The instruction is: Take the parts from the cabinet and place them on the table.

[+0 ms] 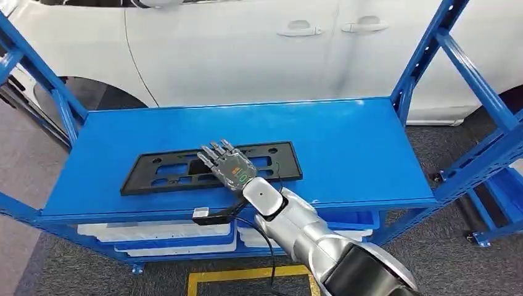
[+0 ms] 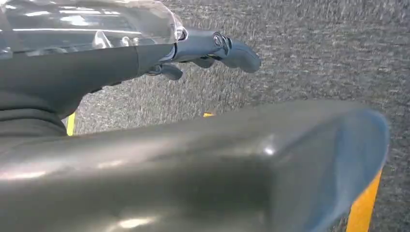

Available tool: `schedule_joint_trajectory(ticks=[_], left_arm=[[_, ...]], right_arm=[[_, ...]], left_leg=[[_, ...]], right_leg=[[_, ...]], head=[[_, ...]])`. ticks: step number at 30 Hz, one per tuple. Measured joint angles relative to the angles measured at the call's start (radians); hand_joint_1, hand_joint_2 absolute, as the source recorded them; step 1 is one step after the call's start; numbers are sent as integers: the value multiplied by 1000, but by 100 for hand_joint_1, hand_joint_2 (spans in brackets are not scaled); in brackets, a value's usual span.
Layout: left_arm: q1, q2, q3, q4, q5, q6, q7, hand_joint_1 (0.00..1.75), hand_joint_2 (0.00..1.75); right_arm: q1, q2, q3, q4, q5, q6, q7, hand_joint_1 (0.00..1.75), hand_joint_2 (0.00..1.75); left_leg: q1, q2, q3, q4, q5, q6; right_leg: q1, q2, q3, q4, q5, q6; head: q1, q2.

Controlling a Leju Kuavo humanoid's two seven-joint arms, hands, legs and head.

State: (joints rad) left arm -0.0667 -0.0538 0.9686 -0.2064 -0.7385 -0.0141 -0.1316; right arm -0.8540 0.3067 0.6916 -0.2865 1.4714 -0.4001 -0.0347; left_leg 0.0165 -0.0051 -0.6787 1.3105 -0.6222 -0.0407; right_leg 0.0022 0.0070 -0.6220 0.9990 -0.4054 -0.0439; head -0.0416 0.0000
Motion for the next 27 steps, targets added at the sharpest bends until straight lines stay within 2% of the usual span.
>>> schedule_joint_trajectory(ticks=[1,2,4,5,6,7,9,10,11,12,13,14,15,16,17,19,20,21,22,23,24,25,26,27], left_arm=[[1,0,1,0,0,0,0,0,0],[1,0,2,0,-1,0,0,0,0],[-1,0,3,0,-4,0,-1,0,0],[-2,0,5,0,-5,0,0,0,0],[-5,0,6,0,-6,0,-1,0,0],[-4,0,7,0,-6,0,-2,0,0],[1,0,10,0,-6,1,-2,0,0],[1,-1,12,0,-6,1,-3,0,0],[-1,-1,14,0,-6,1,-4,0,0],[-2,-1,15,0,-6,1,-5,0,0],[-2,-1,16,0,-6,2,-6,0,0],[-2,-1,17,0,-6,2,-8,0,0],[-2,-1,17,0,-6,2,-9,0,0],[-2,-1,18,0,-6,2,-10,0,0],[-2,-1,18,0,-6,2,-10,0,0],[-2,-1,19,0,-6,2,-15,0,0],[-2,-3,19,0,-6,-2,-21,0,0],[-4,-4,19,0,-6,-4,-26,0,0],[-3,-4,21,0,-6,-8,-35,0,0],[-1,-4,22,0,-10,-12,-51,0,175],[-2,-4,22,0,-16,-15,-69,0,175],[-3,-3,22,0,-17,-20,-89,0,175],[-3,-5,21,0,-21,-28,-113,0,175],[-3,-5,21,0,-23,-31,-126,0,175]], right_arm=[[0,2,3,0,0,8,-6,175,175],[0,5,4,0,0,11,-11,175,175],[0,14,5,0,-1,26,-18,175,175],[0,16,6,0,-5,29,-21,175,175],[-2,19,6,-2,-7,29,-25,175,175],[-1,19,6,-4,-7,29,-26,175,175],[-1,21,7,-6,-9,29,-29,175,175],[-2,21,7,-6,-12,27,-29,175,175],[-3,21,7,-9,-17,27,-27,175,175],[-5,21,7,-11,-21,27,-25,175,175],[-8,20,7,-11,-25,26,-24,175,175],[-7,20,7,-11,-25,26,-24,175,175],[-8,19,7,-12,-26,25,-24,175,175],[-5,19,7,-11,-25,29,-24,175,175],[-3,18,7,-11,-25,28,-25,175,175],[-6,17,7,-14,-25,28,-25,175,175],[-8,17,7,-14,-27,28,-26,175,175],[-9,18,7,-14,-30,28,-26,175,175],[-8,18,7,-14,-33,27,-26,175,175],[-8,17,7,-14,-37,27,-26,175,175],[-9,17,7,-14,-40,26,-26,175,175],[-10,18,7,-19,-42,24,-27,175,175],[-10,18,7,-20,-45,22,-28,175,175],[-12,18,7,-20,-50,19,-29,175,175]], left_leg=[[1,0,1,-27,30,-1],[2,0,24,-95,81,-1],[4,2,90,-270,196,-1],[1,3,95,-294,182,6],[-7,3,96,-312,165,20],[-7,1,95,-307,184,29],[-2,0,96,-309,188,40],[2,2,100,-314,192,45],[2,1,100,-314,192,48],[1,2,101,-314,191,53],[1,3,101,-314,189,56],[0,3,101,-313,189,57],[0,3,102,-313,188,57],[0,2,105,-313,186,57],[0,1,108,-312,184,57],[-2,-2,116,-312,179,52],[-2,-3,115,-312,177,50],[-8,-4,111,-307,174,43],[-4,-4,110,-309,174,38],[-4,-3,111,-312,174,32],[-3,-3,114,-315,174,26],[-4,-2,114,-313,167,21],[-3,0,110,-291,150,17],[-2,-1,85,-234,115,13]], right_leg=[[0,1,4,1,-3,1],[0,2,10,3,-8,3],[0,2,20,7,-17,9],[3,2,22,8,-19,14],[4,2,13,10,-17,19],[5,2,11,10,-19,25],[7,1,14,9,-20,36],[4,0,11,18,-31,44],[4,-1,-3,53,-56,50],[2,-1,-32,114,-90,53],[0,-1,-78,207,-132,56],[-1,-1,-123,295,-162,58],[-2,-1,-146,337,-166,59],[-3,-1,-145,328,-145,59],[-3,-1,-122,276,-109,56],[-2,-1,-30,89,-17,44],[4,-1,-1,20,-9,33],[5,-2,5,9,-11,32],[8,-2,2,11,-12,32],[11,-1,2,12,-13,28],[10,-1,3,8,-11,23],[-3,-2,13,-7,-5,17],[-4,-3,19,-13,-5,14],[-5,-4,21,-14,-5,10]], head=[[0,0],[0,0],[0,0],[0,0],[0,0],[0,0],[0,0],[0,0],[0,0],[0,0],[0,0],[0,0],[0,0],[0,0],[0,0],[0,0],[0,0],[0,0],[0,0],[0,0],[0,0],[0,0],[0,0],[0,0]])
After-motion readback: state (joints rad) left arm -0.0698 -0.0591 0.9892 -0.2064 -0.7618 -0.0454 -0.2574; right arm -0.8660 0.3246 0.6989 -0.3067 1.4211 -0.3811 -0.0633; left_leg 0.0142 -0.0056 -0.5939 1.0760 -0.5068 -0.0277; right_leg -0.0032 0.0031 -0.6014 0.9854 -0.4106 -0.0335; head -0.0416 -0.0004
